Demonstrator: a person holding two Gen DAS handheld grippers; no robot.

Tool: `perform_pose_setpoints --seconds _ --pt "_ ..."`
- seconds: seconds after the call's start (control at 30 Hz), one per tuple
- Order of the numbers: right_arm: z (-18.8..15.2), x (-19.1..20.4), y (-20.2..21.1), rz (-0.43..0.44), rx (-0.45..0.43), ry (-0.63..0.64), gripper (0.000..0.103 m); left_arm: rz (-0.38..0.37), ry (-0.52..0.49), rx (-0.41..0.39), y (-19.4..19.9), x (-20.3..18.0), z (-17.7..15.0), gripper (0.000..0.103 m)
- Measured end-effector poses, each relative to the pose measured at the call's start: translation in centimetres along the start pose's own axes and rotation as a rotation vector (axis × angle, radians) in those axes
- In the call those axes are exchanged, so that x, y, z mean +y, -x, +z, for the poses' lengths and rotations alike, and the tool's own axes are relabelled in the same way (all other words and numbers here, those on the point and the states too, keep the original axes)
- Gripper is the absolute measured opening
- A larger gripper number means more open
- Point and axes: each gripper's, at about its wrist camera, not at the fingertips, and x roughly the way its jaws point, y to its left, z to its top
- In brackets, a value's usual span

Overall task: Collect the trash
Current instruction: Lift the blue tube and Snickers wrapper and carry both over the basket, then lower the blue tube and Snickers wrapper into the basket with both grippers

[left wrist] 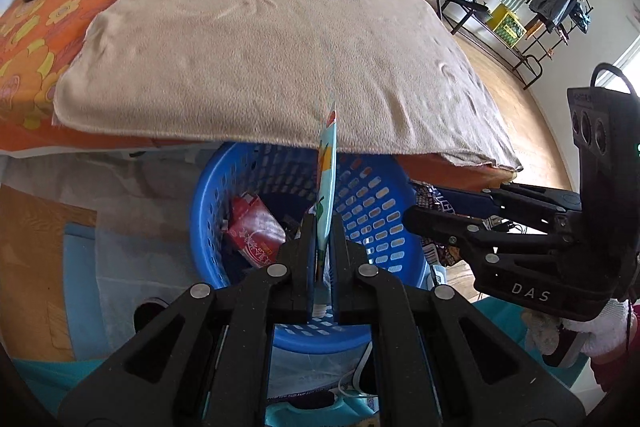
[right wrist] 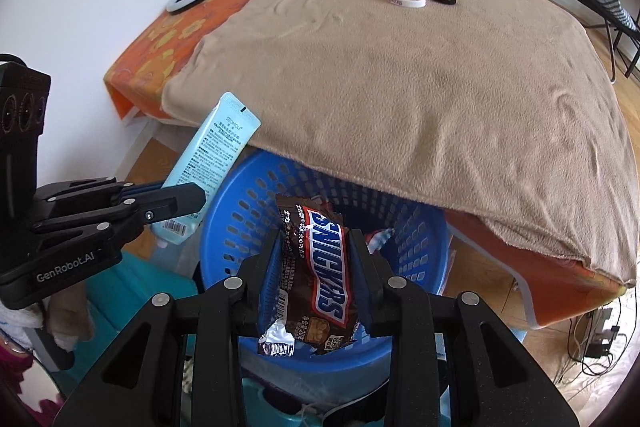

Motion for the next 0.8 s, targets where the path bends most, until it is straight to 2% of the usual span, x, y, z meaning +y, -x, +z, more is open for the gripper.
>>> perform_pose_setpoints --seconds 0.27,0.57,0.8 --pt "-0.8 0.9 -1.8 -0.022 0.064 0.039 0.031 -0.030 0.075 0.036 -1.3 0.6 -2.9 0.003" --pt "-0.9 0.8 -2.9 -0.045 0.090 0.042 0.031 -0.026 0.087 0.059 -2.1 1.0 -3.5 0.003" --pt "-1.0 0.4 -3.3 -0.077 0.102 0.043 0.031 -0.034 0.092 0.066 -3.1 -0.5 -2.9 0.003"
